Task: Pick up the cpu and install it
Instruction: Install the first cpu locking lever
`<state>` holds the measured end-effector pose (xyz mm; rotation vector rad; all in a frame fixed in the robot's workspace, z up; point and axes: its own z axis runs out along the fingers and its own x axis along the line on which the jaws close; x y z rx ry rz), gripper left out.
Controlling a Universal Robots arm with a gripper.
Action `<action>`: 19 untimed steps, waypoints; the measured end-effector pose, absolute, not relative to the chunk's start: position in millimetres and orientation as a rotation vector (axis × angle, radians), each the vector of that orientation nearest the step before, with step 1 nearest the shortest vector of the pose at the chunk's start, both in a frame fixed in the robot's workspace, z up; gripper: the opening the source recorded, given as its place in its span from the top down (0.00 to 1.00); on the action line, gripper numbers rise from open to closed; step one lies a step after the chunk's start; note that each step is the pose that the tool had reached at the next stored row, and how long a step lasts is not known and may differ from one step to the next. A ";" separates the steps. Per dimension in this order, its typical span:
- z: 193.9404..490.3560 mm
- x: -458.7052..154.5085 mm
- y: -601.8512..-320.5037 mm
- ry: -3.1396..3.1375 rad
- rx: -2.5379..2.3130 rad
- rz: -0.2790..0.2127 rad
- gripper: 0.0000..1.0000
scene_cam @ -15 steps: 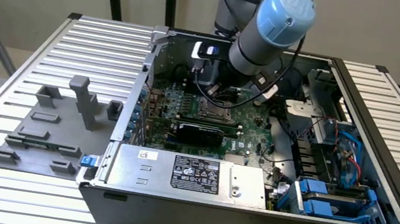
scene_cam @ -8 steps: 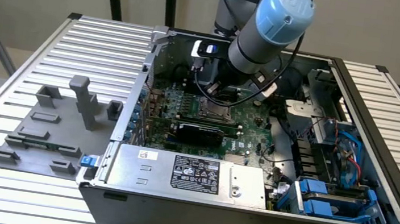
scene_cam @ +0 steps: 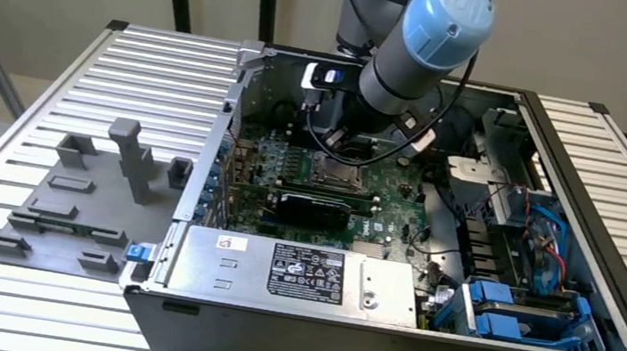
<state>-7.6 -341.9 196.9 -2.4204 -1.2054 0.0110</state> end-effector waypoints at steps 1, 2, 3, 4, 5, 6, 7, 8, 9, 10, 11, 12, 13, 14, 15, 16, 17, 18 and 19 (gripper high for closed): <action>196.8 -6.2 -341.9 -1.206 -2.420 0.011 0.89; 196.8 -4.9 -341.9 -1.205 -2.420 0.012 0.89; 196.8 -3.8 -341.9 -1.205 -2.420 0.012 0.89; 196.9 -2.9 -341.9 -1.205 -2.420 0.013 0.89; 196.9 -2.1 -341.9 -1.205 -2.420 0.013 0.89; 196.9 -1.3 -341.9 -1.205 -2.420 0.013 0.89; 196.9 -0.4 -341.9 -1.205 -2.421 0.014 0.89; 196.9 0.6 -341.9 -1.205 -2.421 0.014 0.89; 196.9 1.5 -341.9 -1.205 -2.421 0.014 0.89; 196.9 2.4 -341.9 -1.205 -2.421 0.014 0.89; 196.9 3.1 -342.0 -1.205 -2.421 0.014 0.89; 196.9 3.7 -342.3 -1.205 -2.421 0.014 0.89; 196.8 4.0 -342.5 -1.205 -2.421 0.014 0.89; 196.6 4.3 -342.7 -1.205 -2.421 0.014 0.89; 196.5 4.5 -342.9 -1.205 -2.421 0.014 0.89; 196.4 4.6 -343.2 -1.205 -2.421 0.014 0.89; 196.2 4.7 -343.5 -1.205 -2.421 0.014 0.89; 196.1 4.7 -343.7 -1.205 -2.421 0.014 0.89; 195.9 4.7 -343.9 -1.205 -2.420 0.014 0.89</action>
